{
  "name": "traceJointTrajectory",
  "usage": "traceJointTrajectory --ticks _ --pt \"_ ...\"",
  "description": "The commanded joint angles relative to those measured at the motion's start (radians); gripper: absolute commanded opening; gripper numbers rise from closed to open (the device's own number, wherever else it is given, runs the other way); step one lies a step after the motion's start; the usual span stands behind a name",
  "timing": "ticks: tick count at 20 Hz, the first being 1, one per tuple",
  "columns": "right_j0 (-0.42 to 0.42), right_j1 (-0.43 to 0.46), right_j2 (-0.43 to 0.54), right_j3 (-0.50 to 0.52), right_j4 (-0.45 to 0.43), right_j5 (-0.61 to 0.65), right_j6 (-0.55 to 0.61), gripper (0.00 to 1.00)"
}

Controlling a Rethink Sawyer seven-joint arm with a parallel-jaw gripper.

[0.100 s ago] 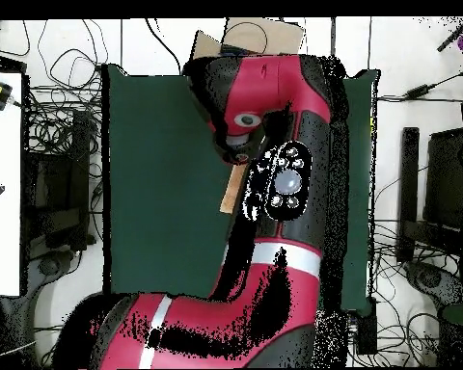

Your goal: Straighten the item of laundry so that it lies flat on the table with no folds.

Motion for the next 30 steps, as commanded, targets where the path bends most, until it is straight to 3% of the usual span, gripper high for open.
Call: traceJointTrajectory --ticks 1,9,15,20,25,26,30 --pt "0.099 -0.097 -0.050 0.465 0.176 -0.177 0.584 0.00" --pt "0.225 -0.105 -0.066 0.689 0.384 -0.470 0.847 0.00" --pt "0.317 -0.078 -0.055 0.775 0.508 -0.672 1.036 0.00" --pt "0.259 -0.072 -0.026 0.817 0.500 -0.756 0.925 0.00" --pt "0.163 -0.083 -0.014 0.839 0.438 -0.791 0.781 0.00" --pt "0.131 -0.091 -0.001 0.848 0.426 -0.791 0.753 1.00" --pt "0.092 -0.102 0.002 0.846 0.410 -0.776 0.721 1.00"
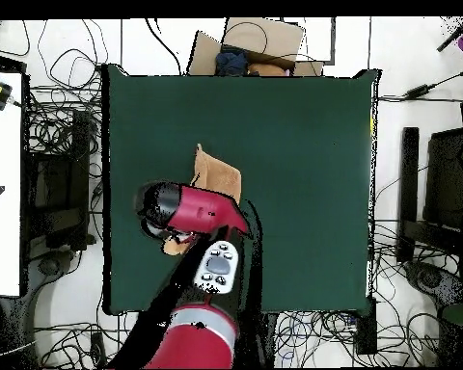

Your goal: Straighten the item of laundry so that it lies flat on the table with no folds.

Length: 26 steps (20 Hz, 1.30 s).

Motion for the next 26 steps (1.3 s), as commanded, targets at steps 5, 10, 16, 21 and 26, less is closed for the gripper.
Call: traceJointTrajectory --ticks 5,10,16,21,26 --pt "-0.119 0.020 0.056 0.052 -0.053 -0.003 0.011 1.00" --pt "-0.201 0.001 0.045 -0.036 -0.107 0.118 -0.057 1.00" --pt "-0.327 -0.018 0.071 -0.155 -0.170 0.268 -0.149 1.00" --pt "-0.462 0.049 0.131 -0.290 -0.264 0.295 -0.300 1.00" --pt "-0.568 0.084 0.181 -0.403 -0.318 0.351 -0.396 1.00"
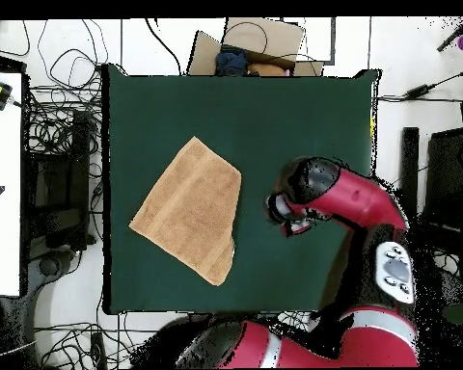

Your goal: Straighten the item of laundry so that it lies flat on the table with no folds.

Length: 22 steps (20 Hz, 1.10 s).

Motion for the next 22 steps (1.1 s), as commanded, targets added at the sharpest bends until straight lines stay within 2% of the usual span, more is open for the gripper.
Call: traceJointTrajectory --ticks 1,4,6,9,13,17,20,22 --pt "-0.125 0.081 0.168 -0.205 -0.106 0.089 -0.338 1.00" --pt "-0.178 0.136 0.202 -0.315 -0.142 0.123 -0.411 1.00" --pt "-0.218 0.190 0.227 -0.340 -0.137 0.087 -0.428 1.00" --pt "-0.245 0.228 0.240 -0.308 -0.113 -0.008 -0.391 1.00" --pt "-0.249 0.257 0.244 -0.324 -0.069 -0.002 -0.324 1.00" --pt "-0.243 0.285 0.231 -0.368 -0.077 0.017 -0.295 1.00" --pt "-0.241 0.371 0.217 -0.521 -0.164 -0.043 -0.391 1.00" --pt "-0.259 0.444 0.225 -0.643 -0.189 -0.014 -0.458 1.00"
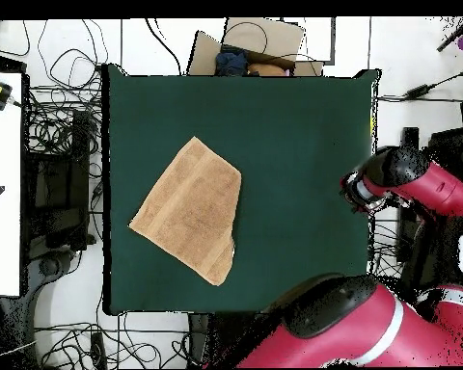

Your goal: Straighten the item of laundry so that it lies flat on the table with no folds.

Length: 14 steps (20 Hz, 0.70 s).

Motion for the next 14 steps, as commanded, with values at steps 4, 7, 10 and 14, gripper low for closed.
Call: traceJointTrajectory --ticks 4,7,10,14 --pt "-0.011 0.203 0.106 -0.280 -0.057 0.094 -0.137 1.00" --pt "-0.027 0.217 0.098 -0.348 -0.026 0.214 -0.096 1.00" --pt "-0.038 0.273 0.108 -0.551 -0.098 0.184 -0.259 1.00" --pt "-0.090 0.422 0.226 -0.870 -0.211 0.157 -0.561 1.00"
